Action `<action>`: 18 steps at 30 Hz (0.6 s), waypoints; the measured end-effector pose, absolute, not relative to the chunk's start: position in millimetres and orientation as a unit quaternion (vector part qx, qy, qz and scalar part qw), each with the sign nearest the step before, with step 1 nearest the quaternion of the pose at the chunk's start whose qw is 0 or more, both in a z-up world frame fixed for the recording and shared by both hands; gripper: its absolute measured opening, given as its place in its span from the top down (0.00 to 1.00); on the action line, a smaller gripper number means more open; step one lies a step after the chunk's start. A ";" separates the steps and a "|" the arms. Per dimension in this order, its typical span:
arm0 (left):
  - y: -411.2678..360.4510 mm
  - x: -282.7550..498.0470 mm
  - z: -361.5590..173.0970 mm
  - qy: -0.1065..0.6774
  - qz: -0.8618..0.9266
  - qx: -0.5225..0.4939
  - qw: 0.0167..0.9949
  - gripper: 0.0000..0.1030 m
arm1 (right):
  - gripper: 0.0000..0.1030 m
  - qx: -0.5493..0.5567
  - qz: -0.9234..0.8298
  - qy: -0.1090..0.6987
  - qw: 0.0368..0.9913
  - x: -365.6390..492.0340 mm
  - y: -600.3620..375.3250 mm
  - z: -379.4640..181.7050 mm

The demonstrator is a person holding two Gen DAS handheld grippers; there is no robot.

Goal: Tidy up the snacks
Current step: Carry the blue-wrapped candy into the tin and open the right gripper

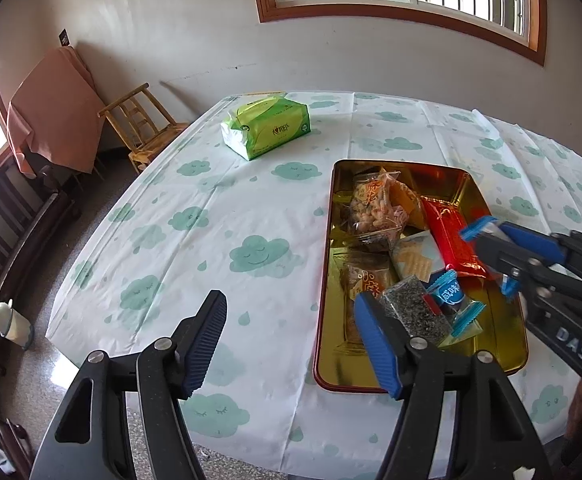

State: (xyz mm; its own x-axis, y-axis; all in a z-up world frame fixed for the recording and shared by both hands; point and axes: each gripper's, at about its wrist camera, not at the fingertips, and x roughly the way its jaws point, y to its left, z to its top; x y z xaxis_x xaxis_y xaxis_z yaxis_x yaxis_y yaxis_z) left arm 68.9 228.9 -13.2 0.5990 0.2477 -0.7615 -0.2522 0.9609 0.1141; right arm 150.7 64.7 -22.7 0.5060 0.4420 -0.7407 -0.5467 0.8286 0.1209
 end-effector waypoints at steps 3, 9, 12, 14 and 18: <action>230.6 69.1 -13.7 0.426 0.140 0.000 0.894 0.37 | 0.74 -0.066 0.287 0.411 0.863 157.0 72.6 -27.0; 233.6 69.4 -15.2 0.424 0.138 -0.002 0.895 0.33 | 0.74 -0.069 0.282 0.420 0.860 169.0 85.3 -37.7; 233.9 69.4 -15.2 0.424 0.137 -0.004 0.895 0.32 | 0.74 -0.071 0.278 0.425 0.859 174.6 89.3 -43.6; 235.5 70.5 -16.5 0.424 0.138 -0.004 0.895 0.32 | 0.74 -0.070 0.276 0.428 0.858 176.9 91.5 -47.6; 240.0 73.6 -19.9 0.426 0.136 -0.008 0.894 0.31 | 0.74 -0.070 0.272 0.433 0.856 181.6 94.2 -53.7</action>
State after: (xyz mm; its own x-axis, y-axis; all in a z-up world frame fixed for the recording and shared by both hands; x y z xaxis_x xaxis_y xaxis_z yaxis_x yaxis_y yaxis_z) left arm 73.6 240.0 -19.9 0.5998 0.2356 -0.7647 -0.2495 0.9631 0.1011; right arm 181.6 94.2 -53.7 0.4766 0.4048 -0.7804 -0.5265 0.8423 0.1153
